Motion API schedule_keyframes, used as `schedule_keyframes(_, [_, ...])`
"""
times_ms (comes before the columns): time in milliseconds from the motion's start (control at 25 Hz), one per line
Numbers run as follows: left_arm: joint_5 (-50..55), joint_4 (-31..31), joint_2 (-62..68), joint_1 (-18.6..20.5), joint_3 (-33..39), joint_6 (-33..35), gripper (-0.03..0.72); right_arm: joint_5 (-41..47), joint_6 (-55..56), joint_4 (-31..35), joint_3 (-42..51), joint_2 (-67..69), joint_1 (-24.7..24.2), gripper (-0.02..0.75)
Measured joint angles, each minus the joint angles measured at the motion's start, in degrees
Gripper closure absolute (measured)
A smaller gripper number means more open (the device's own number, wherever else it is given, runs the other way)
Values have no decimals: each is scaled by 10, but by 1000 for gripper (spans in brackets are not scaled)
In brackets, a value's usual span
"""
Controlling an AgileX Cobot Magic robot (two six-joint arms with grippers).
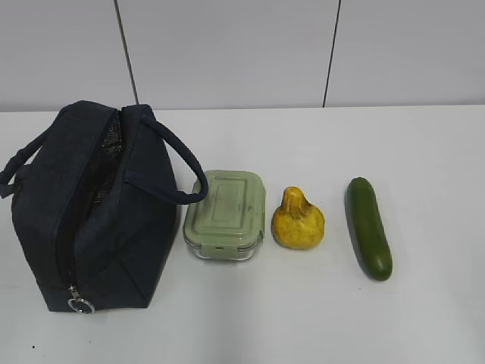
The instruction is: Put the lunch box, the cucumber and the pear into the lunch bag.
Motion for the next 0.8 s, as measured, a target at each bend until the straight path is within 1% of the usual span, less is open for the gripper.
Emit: schedule_keyframes(800, [0, 0, 0, 0, 0, 0, 450, 0, 0, 0, 0, 0, 0, 227])
